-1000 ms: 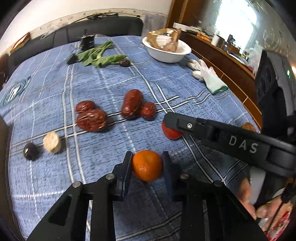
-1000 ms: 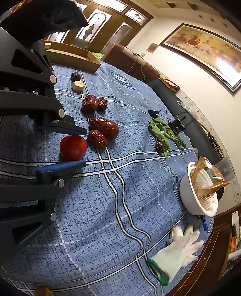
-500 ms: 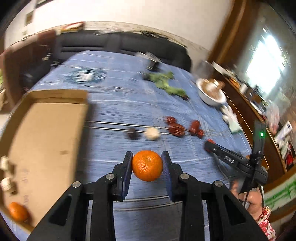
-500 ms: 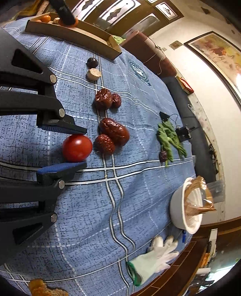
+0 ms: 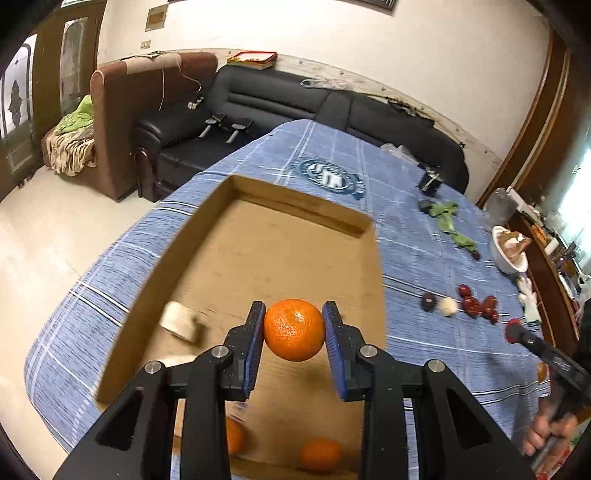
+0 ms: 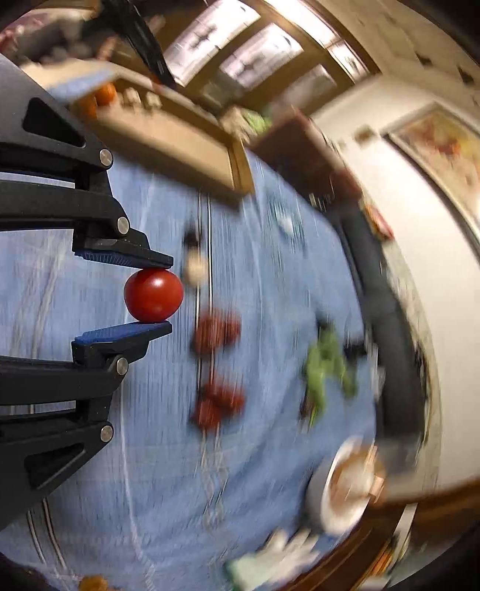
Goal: Organize fruits
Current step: 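Carry tomato and orange into the cardboard box and open both tools, then reach left tool to the round white slice while right tool reaches a red date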
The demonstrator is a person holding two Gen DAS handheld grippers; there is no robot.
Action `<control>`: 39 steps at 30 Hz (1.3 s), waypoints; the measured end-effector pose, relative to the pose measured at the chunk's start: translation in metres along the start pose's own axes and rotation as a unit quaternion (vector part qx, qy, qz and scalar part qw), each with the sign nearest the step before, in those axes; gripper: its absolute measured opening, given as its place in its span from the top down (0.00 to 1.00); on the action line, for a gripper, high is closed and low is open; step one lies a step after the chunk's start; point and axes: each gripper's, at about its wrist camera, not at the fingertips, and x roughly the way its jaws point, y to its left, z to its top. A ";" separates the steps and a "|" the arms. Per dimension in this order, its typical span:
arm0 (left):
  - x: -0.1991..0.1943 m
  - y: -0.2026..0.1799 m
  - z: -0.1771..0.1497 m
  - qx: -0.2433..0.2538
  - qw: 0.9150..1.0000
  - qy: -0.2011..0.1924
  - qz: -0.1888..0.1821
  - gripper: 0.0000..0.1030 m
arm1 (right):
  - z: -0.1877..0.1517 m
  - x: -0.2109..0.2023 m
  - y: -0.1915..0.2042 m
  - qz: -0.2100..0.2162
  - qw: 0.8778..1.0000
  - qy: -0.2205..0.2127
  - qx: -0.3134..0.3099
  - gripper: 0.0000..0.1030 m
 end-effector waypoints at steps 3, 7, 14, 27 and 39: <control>0.013 0.013 0.006 -0.001 1.000 0.021 0.007 0.70 | 0.000 0.018 0.052 0.040 0.998 0.023 -0.039 0.70; 0.031 0.027 0.012 -0.008 0.999 0.045 0.014 0.70 | -0.010 0.051 0.115 0.078 0.992 0.060 -0.082 0.69; 0.049 0.042 0.013 -0.019 0.997 0.070 0.012 0.70 | -0.042 0.107 0.184 0.076 0.978 0.114 -0.159 0.69; 0.029 0.055 0.004 -0.051 0.997 0.058 -0.024 0.49 | -0.071 0.127 0.215 0.036 0.963 0.123 -0.236 0.67; -0.042 0.048 0.000 -0.073 0.997 -0.027 -0.025 0.40 | -0.063 0.067 0.191 0.064 0.980 0.074 -0.175 0.67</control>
